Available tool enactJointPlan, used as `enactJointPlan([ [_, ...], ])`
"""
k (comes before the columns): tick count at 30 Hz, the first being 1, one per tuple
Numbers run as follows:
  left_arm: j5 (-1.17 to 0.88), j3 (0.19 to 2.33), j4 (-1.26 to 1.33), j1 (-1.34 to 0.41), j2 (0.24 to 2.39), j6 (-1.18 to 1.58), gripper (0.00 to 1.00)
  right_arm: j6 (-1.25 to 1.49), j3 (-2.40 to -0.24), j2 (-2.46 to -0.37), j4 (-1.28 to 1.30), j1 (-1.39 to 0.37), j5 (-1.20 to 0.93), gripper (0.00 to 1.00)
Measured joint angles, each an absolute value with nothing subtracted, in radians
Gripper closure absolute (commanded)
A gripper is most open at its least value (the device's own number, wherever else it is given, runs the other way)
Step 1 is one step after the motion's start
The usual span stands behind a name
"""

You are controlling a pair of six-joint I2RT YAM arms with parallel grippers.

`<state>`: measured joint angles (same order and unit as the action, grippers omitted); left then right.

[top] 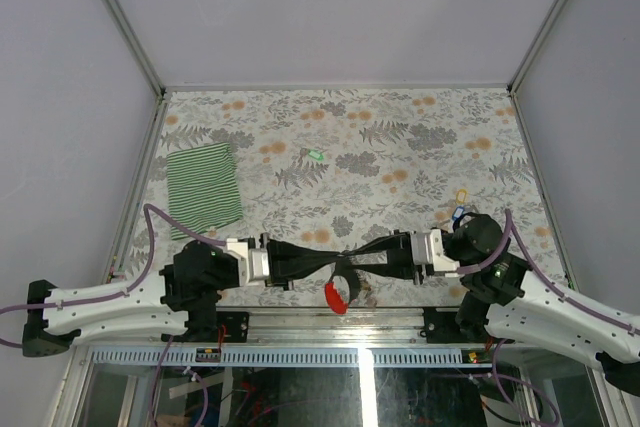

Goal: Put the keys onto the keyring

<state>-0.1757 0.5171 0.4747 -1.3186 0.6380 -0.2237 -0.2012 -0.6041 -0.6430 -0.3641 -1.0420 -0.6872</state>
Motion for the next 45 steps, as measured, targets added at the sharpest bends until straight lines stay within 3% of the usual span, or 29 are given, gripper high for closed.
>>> enactJointPlan([
  [10, -0.176, 0.517, 0.471, -1.319, 0.621, -0.227, 1.00, -0.213, -0.624, -0.675, -0.350, -1.050, -0.647, 0.79],
  [16, -0.176, 0.517, 0.470, -1.319, 0.615, -0.236, 1.00, -0.200, -0.628, -0.691, -0.348, -1.053, -0.645, 0.75],
  [25, -0.176, 0.517, 0.469, -1.319, 0.606, -0.241, 1.00, -0.172, -0.628, -0.692, -0.359, -1.054, -0.645, 0.78],
  [37, -0.177, 0.517, 0.463, -1.319, 0.606, -0.241, 1.00, -0.145, -0.631, -0.694, -0.398, -1.054, -0.637, 0.75],
  [42, -0.177, 0.517, 0.463, -1.319, 0.606, -0.242, 1.00, -0.137, -0.631, -0.695, -0.404, -1.054, -0.637, 0.83],
  [45, -0.177, 0.517, 0.463, -1.319, 0.607, -0.242, 1.00, -0.128, -0.631, -0.697, -0.410, -1.054, -0.638, 0.95],
])
